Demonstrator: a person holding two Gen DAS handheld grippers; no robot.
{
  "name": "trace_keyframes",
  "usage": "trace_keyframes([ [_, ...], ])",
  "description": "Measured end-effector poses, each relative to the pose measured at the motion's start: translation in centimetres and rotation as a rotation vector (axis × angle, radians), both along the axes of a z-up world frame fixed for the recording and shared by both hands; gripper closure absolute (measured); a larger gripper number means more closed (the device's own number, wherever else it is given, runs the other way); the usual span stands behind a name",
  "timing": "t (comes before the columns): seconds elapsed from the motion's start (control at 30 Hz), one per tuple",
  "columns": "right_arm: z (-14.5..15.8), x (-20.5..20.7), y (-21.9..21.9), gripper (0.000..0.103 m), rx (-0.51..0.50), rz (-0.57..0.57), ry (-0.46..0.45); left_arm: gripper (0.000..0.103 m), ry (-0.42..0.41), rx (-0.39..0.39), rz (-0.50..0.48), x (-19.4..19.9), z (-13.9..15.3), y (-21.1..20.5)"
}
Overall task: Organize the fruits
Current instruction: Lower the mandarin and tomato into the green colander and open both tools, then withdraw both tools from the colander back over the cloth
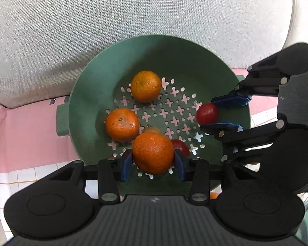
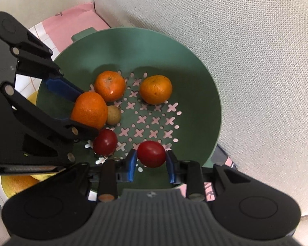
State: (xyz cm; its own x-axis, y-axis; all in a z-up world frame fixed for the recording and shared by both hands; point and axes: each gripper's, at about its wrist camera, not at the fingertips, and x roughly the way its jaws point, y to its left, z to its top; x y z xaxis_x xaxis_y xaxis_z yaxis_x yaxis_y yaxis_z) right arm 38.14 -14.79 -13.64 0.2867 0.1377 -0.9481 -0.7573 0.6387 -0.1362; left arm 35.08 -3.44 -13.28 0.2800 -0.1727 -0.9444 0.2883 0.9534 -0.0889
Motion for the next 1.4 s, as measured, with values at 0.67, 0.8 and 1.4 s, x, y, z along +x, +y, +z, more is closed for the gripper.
trace_keyframes([
  [0.67, -0.5, 0.2, 0.6, 0.074, -0.055, -0.005, -0.015, 0.035, -0.056, 0.044, 0.006, -0.2, 1.0, 0.1],
  [0.8, 0.4, -0.1, 0.5, 0.065, -0.045, -0.006, -0.033, 0.034, -0.083, 0.020, 0.025, -0.5, 2.1, 0.6],
  [1.4, 6.1, -4.6, -1.6, 0.051, 0.145, -0.226, -0.188, 0.034, -0.296, -0.115, 0.147, -6.4, 10.2, 2.7],
])
